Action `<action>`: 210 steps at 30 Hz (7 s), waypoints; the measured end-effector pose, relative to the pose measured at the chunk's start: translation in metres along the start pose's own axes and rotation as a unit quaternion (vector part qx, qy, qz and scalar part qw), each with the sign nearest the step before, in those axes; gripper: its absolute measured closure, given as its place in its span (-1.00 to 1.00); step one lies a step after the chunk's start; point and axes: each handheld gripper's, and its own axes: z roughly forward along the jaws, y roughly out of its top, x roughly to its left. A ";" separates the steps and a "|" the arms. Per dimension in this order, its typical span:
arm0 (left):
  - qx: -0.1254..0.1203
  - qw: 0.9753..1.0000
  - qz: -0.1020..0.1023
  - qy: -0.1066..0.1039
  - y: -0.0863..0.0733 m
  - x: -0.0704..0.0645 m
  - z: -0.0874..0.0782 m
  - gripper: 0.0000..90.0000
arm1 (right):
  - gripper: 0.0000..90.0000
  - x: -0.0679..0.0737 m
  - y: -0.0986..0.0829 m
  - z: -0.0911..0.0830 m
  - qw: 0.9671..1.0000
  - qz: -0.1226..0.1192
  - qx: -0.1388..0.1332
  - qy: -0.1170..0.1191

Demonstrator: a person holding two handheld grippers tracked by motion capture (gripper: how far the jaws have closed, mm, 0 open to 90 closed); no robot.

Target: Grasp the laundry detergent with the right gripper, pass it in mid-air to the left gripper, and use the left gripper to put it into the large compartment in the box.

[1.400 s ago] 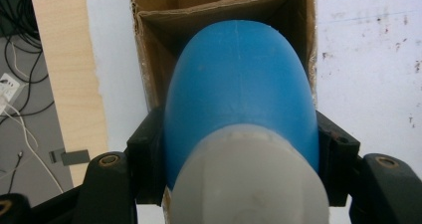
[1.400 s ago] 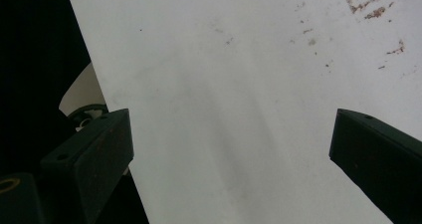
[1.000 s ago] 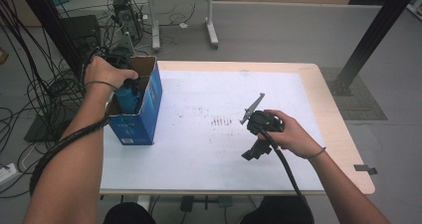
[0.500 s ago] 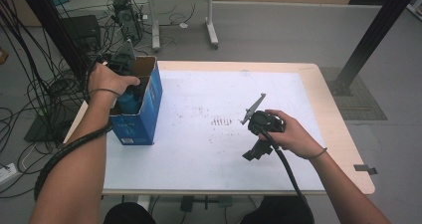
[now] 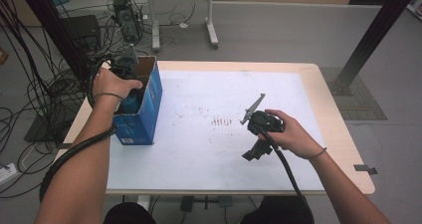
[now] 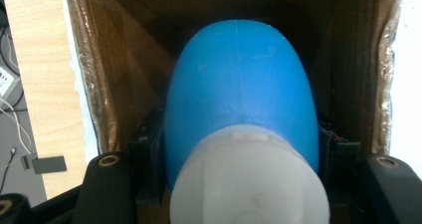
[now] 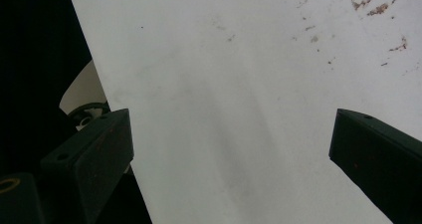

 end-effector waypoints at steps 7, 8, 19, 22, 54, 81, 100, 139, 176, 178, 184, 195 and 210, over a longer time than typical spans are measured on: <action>0.002 1.000 0.003 0.004 0.001 -0.002 0.001 -0.16 | -0.92 0.001 0.001 0.001 1.000 0.003 0.000 0.001; 0.002 1.000 0.003 0.004 0.001 -0.002 0.001 -0.16 | -0.92 0.001 0.001 0.001 1.000 0.003 0.000 0.001; 0.002 1.000 0.004 0.004 0.001 -0.002 0.002 -0.16 | -0.92 0.000 0.000 0.001 1.000 0.001 -0.002 0.001; 0.001 1.000 0.003 0.003 0.001 -0.002 0.002 -0.16 | -0.92 0.000 0.000 0.001 1.000 0.001 -0.002 0.002; -0.004 1.000 0.000 0.003 0.000 -0.001 0.002 -0.16 | -0.92 0.000 0.002 0.000 1.000 0.000 -0.005 -0.004; -0.004 1.000 -0.007 -0.003 -0.001 0.002 0.002 -0.17 | -0.92 0.002 0.004 -0.002 1.000 -0.001 -0.002 -0.009; -0.002 1.000 -0.021 -0.005 -0.002 0.005 -0.004 -0.24 | -0.92 0.002 0.005 -0.002 1.000 -0.006 -0.002 -0.011; -0.086 0.996 0.013 -0.024 0.004 -0.022 -0.111 -0.71 | -0.92 0.001 0.011 -0.007 1.000 -0.007 -0.001 -0.015; -0.086 0.990 0.083 -0.073 0.032 -0.113 -0.069 -0.87 | -0.91 0.004 0.015 -0.010 1.000 -0.002 0.010 -0.009; -0.085 0.990 0.081 -0.076 0.033 -0.116 -0.063 -0.87 | -0.92 0.005 0.016 -0.013 1.000 -0.001 0.010 -0.009; -0.081 0.990 0.083 -0.076 0.034 -0.126 -0.040 -0.86 | -0.92 0.006 0.018 -0.026 1.000 0.001 0.016 -0.016; -0.081 0.990 0.079 -0.079 0.031 -0.129 -0.002 -0.84 | -0.92 0.012 0.032 -0.057 0.999 -0.001 0.022 -0.022; -0.073 0.993 0.075 -0.063 0.026 -0.126 0.045 -0.81 | -0.92 0.023 0.051 -0.103 1.000 -0.003 0.005 -0.019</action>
